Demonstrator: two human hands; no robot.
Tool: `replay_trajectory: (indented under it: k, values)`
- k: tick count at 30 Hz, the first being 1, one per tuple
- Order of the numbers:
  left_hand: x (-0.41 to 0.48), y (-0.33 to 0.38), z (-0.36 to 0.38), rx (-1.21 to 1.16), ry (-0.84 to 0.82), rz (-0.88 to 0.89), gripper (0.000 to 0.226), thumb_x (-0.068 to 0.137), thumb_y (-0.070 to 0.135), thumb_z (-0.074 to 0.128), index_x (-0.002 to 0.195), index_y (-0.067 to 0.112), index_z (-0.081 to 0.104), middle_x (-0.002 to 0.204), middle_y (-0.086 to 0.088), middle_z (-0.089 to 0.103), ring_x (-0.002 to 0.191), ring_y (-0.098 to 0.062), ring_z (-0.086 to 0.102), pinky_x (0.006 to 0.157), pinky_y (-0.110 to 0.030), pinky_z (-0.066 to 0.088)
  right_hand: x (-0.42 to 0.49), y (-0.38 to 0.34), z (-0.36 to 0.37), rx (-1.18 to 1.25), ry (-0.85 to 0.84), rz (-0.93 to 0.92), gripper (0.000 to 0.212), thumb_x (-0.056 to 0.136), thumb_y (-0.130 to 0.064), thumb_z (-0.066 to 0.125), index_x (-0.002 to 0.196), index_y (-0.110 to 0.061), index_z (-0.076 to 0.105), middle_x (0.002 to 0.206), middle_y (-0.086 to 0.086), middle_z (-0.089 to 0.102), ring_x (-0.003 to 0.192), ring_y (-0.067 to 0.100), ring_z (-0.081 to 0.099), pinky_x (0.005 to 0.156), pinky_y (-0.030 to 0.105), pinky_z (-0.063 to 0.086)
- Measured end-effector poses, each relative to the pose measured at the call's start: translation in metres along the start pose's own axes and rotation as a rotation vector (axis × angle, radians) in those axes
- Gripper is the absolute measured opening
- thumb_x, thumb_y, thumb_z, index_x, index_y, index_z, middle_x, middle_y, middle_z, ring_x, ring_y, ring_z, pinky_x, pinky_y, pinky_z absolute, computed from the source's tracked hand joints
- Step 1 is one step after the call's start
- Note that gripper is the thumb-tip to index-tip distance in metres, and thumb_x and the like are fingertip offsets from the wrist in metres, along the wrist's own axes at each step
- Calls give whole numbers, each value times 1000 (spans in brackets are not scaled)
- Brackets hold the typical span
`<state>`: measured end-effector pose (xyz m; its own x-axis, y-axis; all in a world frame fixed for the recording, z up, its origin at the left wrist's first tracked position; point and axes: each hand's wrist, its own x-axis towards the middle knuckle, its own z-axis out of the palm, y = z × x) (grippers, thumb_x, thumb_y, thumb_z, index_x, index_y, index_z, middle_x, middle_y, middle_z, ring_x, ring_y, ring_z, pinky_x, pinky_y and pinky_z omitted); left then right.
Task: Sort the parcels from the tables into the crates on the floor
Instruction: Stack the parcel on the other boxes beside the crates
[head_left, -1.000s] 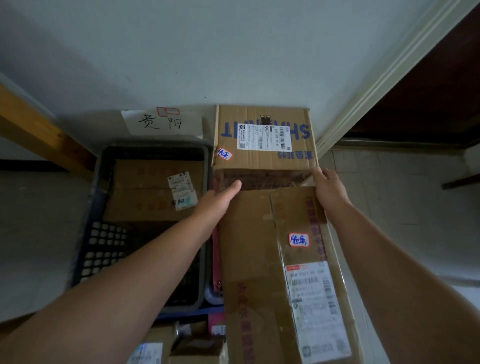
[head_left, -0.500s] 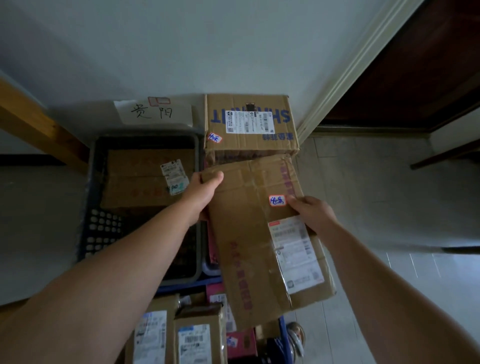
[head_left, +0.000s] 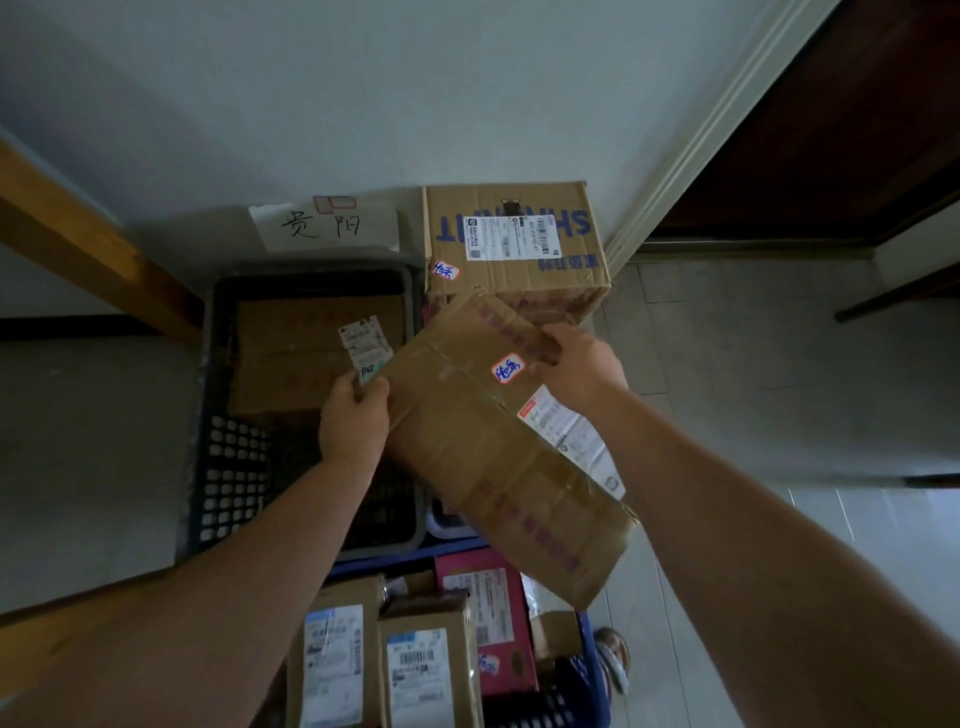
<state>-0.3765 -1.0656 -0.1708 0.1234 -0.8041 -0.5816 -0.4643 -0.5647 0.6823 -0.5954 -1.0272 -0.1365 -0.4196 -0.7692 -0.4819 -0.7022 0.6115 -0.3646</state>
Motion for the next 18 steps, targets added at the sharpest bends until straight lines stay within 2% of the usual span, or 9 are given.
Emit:
replay_trajectory:
  k: [3, 5, 7, 8, 9, 11, 13, 16, 18]
  values:
    - [-1, 25, -3, 338, -118, 152, 54, 94, 47, 46, 135, 12, 47, 134, -10, 51, 123, -31, 47, 98, -37, 37, -24, 32, -4, -40, 72, 149, 61, 86, -35, 65, 141, -25, 40, 138, 7, 49, 126, 29, 44, 103, 47, 42]
    - [0, 35, -3, 449, -185, 161, 60, 93, 51, 46, 137, 9, 45, 137, -11, 49, 125, -32, 45, 98, -38, 37, -46, 52, -2, 55, 119, 359, 79, 82, -42, 69, 147, -22, 28, 144, 9, 40, 131, 30, 38, 105, 49, 39]
    - [1, 40, -3, 499, -212, 141, 64, 93, 52, 47, 140, 9, 41, 141, -12, 46, 128, -33, 44, 100, -39, 37, -63, 65, 8, 387, 132, 654, 90, 74, -49, 75, 145, -18, 27, 133, 13, 49, 116, 30, 54, 90, 46, 52]
    - [1, 40, -3, 510, -217, 130, 66, 92, 52, 48, 141, 9, 40, 142, -13, 45, 128, -33, 43, 100, -39, 37, -69, 68, 13, 578, 120, 761, 88, 72, -49, 77, 140, -14, 34, 119, 12, 59, 97, 26, 63, 72, 39, 57]
    - [1, 39, -2, 506, -217, 123, 66, 92, 52, 49, 141, 9, 40, 143, -12, 44, 128, -33, 43, 100, -40, 37, -73, 68, 17, 704, 113, 802, 81, 70, -49, 78, 132, -12, 42, 104, 9, 65, 81, 21, 66, 56, 31, 54]
    - [2, 35, -3, 442, -195, 111, 65, 91, 51, 52, 141, 11, 41, 142, -12, 45, 128, -33, 44, 101, -41, 38, -71, 71, 21, 782, 160, 768, 67, 72, -42, 79, 123, -11, 48, 94, 5, 65, 68, 15, 64, 46, 24, 47]
    - [3, 31, -6, 363, -146, 91, 64, 89, 51, 54, 140, 13, 43, 140, -11, 48, 125, -33, 46, 99, -41, 40, -63, 67, 16, 810, 256, 677, 64, 76, -32, 78, 126, -13, 43, 103, 5, 61, 74, 16, 61, 54, 27, 50]
    - [5, 23, -11, 358, -121, 46, 58, 89, 49, 56, 130, 10, 49, 126, -11, 55, 113, -33, 53, 84, -36, 44, -41, 53, -9, 850, 326, 553, 70, 80, -21, 75, 137, -16, 34, 109, 2, 56, 86, 19, 60, 69, 32, 53]
    - [5, 15, -9, 296, -142, 34, 53, 87, 48, 59, 121, 8, 52, 119, -12, 58, 106, -32, 56, 81, -36, 46, -23, 46, -26, 793, 310, 440, 63, 81, -18, 73, 136, -17, 41, 110, -4, 59, 88, 16, 61, 71, 30, 53]
